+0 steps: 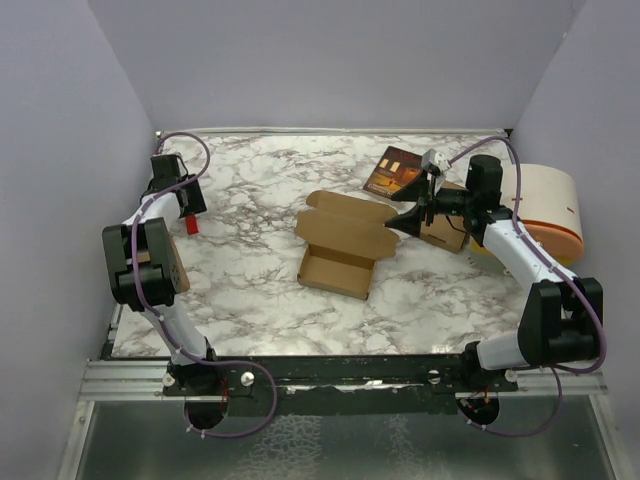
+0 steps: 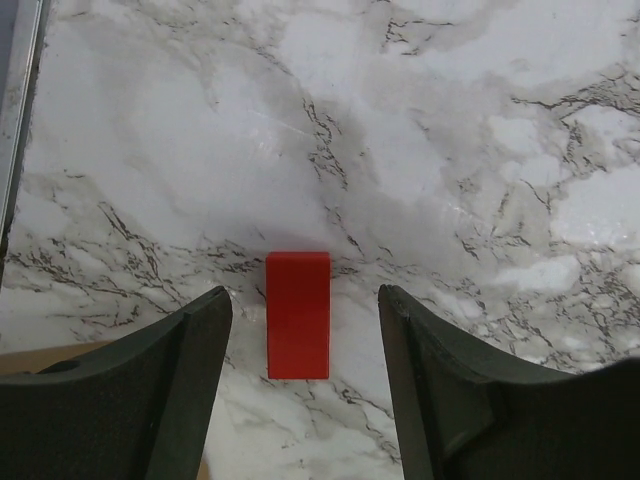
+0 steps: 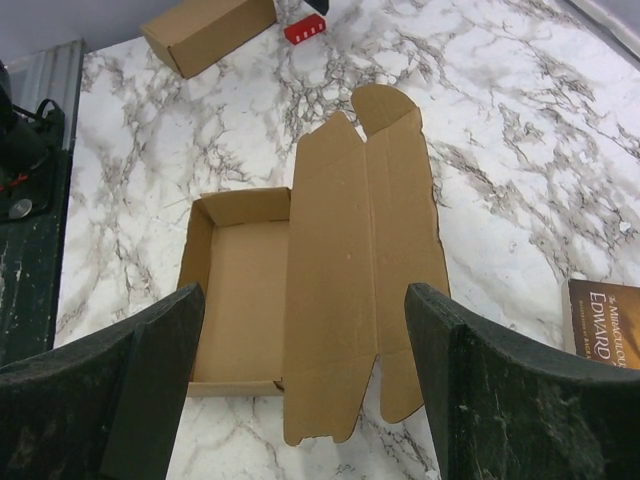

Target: Fold the paper box

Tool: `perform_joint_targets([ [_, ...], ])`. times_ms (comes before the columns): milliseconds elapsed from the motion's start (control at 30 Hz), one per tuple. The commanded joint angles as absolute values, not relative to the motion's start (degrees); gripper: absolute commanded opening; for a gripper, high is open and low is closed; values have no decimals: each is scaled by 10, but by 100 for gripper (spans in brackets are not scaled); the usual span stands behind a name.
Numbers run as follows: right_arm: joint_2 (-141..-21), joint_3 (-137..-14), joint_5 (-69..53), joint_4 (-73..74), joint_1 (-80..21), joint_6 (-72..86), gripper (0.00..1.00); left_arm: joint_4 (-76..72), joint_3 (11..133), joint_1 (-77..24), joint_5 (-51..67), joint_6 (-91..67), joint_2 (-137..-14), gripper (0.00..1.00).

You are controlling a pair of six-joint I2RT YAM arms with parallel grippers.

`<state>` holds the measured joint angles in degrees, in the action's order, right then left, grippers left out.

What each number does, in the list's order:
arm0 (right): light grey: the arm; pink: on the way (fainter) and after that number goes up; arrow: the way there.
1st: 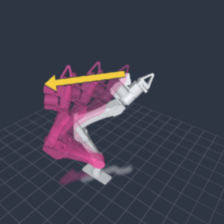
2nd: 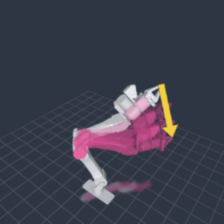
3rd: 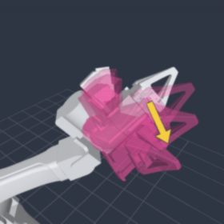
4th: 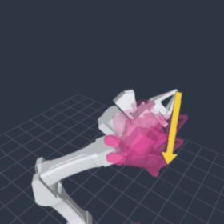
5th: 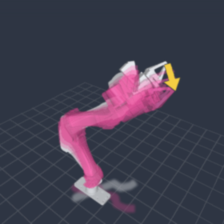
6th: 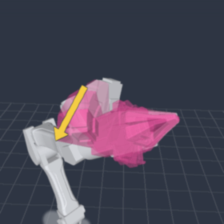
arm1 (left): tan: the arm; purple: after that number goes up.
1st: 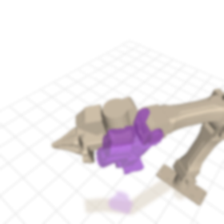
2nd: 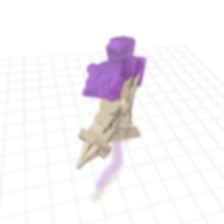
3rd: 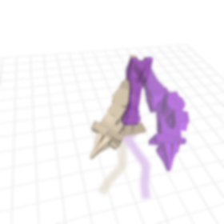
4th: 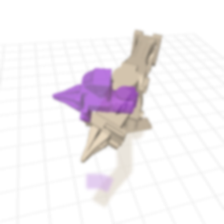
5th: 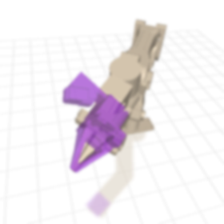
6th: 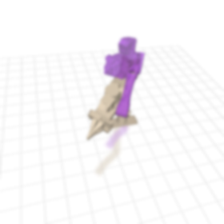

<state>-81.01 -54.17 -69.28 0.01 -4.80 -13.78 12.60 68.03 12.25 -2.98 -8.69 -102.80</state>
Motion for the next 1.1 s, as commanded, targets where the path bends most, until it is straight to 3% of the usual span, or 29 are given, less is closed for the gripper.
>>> perform_joint_targets([
  [0, -818, -552, -713, 5, -47, -137, 81, 155, 716, 123, -50, -72, -1070, 62],
  [300, -823, -552, -715, 4, -48, -138, 81, 170, 729, 123, -35, -66, -1116, 46],
  [567, -821, -552, -716, 5, -48, -138, 81, 181, 722, 124, -16, -70, -1111, 16],
  [800, -823, -552, -718, 5, -48, -138, 81, 182, 702, 108, 51, -97, -1019, 5],
  [1067, -829, -550, -727, 3, -48, -139, 81, 38, 536, 81, 294, -195, -812, 0],
])
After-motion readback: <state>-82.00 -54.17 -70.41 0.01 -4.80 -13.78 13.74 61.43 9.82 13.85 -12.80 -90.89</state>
